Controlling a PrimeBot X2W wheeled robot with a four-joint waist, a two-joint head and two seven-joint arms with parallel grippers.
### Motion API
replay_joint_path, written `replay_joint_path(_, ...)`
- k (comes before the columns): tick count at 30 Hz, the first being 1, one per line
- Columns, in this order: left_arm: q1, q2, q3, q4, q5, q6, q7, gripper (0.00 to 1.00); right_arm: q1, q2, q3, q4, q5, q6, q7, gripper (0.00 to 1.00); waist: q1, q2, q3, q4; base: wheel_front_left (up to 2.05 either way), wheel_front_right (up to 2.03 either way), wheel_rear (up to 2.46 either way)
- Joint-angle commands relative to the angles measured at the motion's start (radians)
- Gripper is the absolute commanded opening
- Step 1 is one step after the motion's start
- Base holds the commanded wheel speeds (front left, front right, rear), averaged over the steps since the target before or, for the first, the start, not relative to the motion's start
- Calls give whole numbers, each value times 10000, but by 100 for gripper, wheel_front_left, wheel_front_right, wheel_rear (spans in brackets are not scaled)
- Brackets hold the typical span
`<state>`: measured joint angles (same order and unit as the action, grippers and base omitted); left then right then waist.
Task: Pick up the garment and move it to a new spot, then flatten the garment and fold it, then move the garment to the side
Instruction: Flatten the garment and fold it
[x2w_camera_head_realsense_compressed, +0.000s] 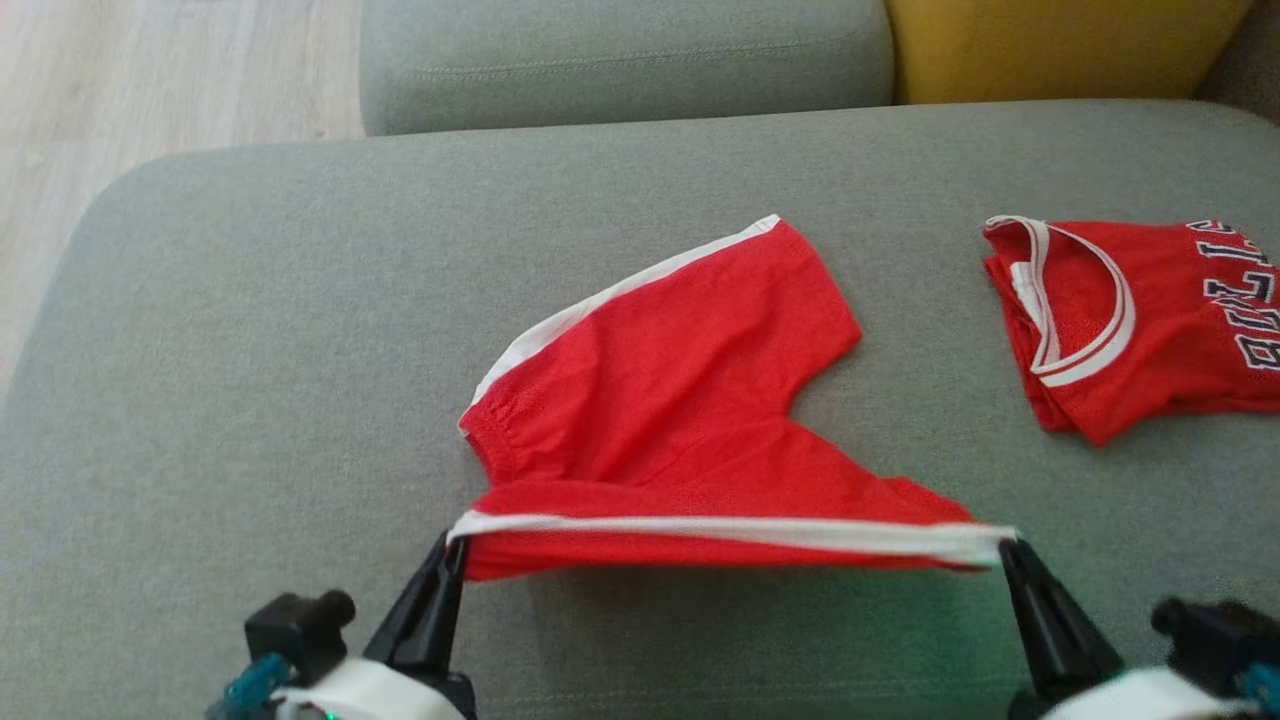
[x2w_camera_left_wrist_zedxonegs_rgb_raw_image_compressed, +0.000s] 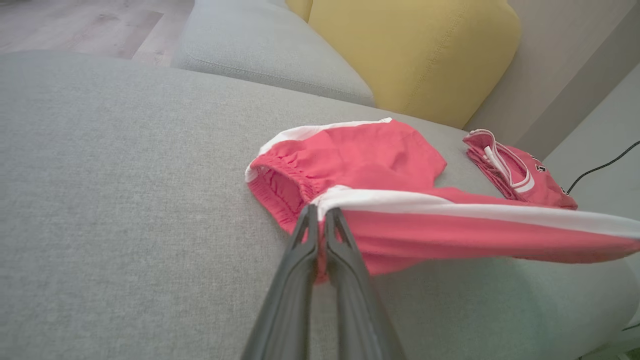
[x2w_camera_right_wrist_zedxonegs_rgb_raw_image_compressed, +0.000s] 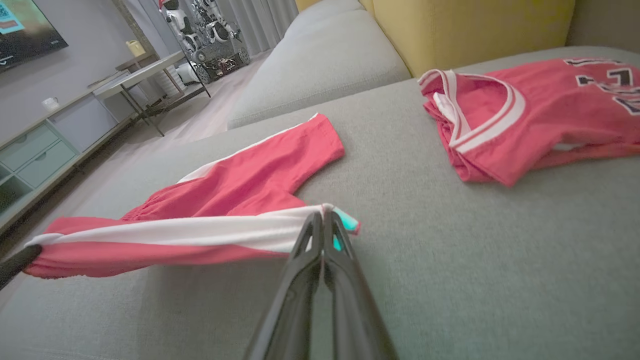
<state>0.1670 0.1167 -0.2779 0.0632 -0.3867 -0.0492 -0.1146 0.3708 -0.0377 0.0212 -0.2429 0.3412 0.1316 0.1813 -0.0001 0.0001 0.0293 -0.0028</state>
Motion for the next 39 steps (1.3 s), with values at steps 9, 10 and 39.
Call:
replay_joint_path(9, -2241, 36, 474, -74, -99, 197, 339, 0, -3858, -991, 6, 1173, -353, -9, -15, 0, 1, -1, 1056, 470, 0, 0, 0)
replay_joint_path(10, -2517, 1, 438, 28, -122, 172, 420, 0, -4374, -1155, 78, 1485, -306, -9, -67, 0, 1, -1, 1187, 547, 0, 0, 0)
replay_joint_path(39, -7258, -639, -987, 4871, -1380, -323, -875, 100, -12171, -2100, 3952, 10124, 936, -9, -3175, 100, 1, -1, 3305, 1453, 0, 0, 0)
